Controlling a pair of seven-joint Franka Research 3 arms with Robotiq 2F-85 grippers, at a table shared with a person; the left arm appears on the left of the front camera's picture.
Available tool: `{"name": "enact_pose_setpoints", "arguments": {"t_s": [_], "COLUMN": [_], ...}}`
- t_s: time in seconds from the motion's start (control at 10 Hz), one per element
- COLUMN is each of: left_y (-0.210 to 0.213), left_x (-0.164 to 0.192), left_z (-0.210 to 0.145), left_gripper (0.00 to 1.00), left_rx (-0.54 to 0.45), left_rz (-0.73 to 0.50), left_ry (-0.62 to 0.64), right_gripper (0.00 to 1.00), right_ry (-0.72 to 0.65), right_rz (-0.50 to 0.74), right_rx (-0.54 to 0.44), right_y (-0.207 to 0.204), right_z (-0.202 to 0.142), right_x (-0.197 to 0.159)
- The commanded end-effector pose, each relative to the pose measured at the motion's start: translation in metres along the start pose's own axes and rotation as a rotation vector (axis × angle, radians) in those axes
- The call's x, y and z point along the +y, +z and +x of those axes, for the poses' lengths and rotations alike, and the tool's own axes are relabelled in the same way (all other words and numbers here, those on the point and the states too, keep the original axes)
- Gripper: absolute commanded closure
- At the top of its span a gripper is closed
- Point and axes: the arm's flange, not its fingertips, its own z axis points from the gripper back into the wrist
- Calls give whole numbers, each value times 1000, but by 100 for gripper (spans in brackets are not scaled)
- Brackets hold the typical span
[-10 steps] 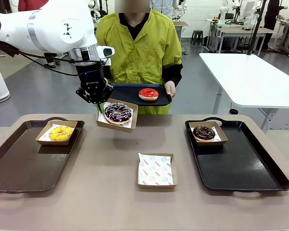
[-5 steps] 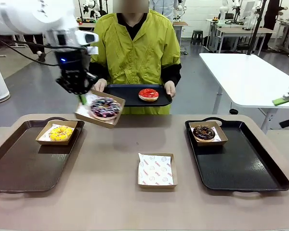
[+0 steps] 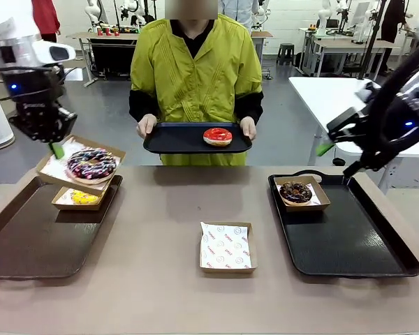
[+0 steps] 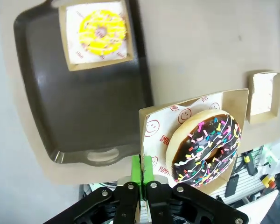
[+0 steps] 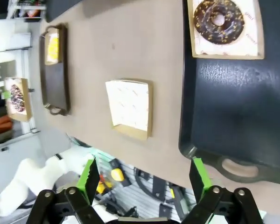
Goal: Individually package the donuts and arrange them on the tray.
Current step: Place the picked Paper togo box on the Handle tray while simultaneously picking up another Paper togo box from the table with the other hand.
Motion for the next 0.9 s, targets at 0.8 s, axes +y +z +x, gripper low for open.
{"name": "enact_pose_setpoints", "arguments": {"t_s": [0.8], "left_y": [-46], "left_x": [55], "left_z": [-9], "left_gripper": [99], "left_rx": [25], "left_rz": [-26], "left_ry": [83], "right_gripper": [0], "right_ry": [8], "right_rz": [-185], "right_rx": [-5], "right_y": [-84], "right_z": [0], "right_x": [21]}}
